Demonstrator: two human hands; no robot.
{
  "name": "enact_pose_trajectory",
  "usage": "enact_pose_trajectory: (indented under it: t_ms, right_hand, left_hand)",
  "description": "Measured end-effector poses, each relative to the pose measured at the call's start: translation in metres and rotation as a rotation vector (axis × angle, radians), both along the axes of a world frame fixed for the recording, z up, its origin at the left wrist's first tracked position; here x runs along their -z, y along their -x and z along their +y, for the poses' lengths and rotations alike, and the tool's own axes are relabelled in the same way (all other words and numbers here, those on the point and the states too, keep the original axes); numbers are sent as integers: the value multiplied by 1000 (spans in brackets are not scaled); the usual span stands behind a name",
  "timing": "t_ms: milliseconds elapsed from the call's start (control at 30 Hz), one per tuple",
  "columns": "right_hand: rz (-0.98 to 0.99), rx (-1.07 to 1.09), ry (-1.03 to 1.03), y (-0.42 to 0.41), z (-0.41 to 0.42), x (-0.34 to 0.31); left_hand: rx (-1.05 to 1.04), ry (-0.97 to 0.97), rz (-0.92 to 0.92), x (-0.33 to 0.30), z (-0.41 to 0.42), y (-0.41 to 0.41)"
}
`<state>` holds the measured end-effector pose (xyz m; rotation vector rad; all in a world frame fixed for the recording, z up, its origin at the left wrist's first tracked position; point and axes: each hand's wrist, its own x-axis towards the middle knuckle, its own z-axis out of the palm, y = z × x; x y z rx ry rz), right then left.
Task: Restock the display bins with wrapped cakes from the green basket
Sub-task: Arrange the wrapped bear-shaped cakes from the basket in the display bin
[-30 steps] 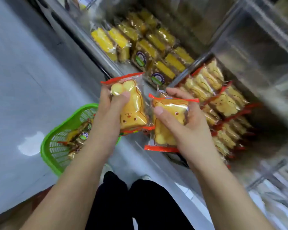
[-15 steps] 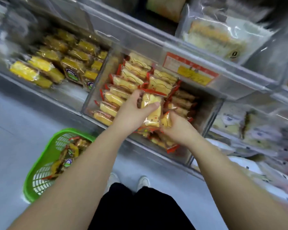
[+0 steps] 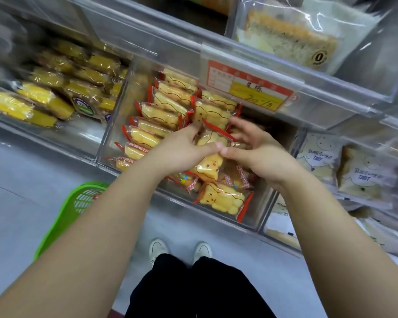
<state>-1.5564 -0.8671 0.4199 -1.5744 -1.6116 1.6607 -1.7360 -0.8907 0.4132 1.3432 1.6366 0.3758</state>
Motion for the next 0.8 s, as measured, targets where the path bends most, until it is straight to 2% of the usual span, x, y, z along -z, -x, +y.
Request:
enact_pose_trajectory:
  t_ms: [67,133,233,333,367,433,500,567,733,800]
  right_hand:
    - [19,14,41,0,1,6]
    - [90,151,104,0,5,11]
    - [188,463,147,5,15,21]
    - [218,613,126,23,21,32]
    - [193,646,114,30,21,36]
    - [-22,636,-12,40,24,44]
    - [-303,513,-139,45,24,50]
    - [-445,430,-165,48,21,56]
    - [-542,340,-39,48,21,53]
    - [-528,395,-106,43,14,46]
  left_hand:
    - [7,9,-54,1,-2,4]
    - [-84,-46,-178,-1,-5,9]
    - [-384,-207,-304,5,-10,21]
    - [-614,-244,-465,9,-17,31]
    - [-660,-241,-524,10,-19,33]
    - [-728,-240,-590,10,-22,35]
    - [-724,-248,-607,9,-25,35]
    - [-687,-259,-586,8,-30,34]
    - [-482,-387,-528,2,-41,23]
    - [-317,-486,-432,-1,-43,16]
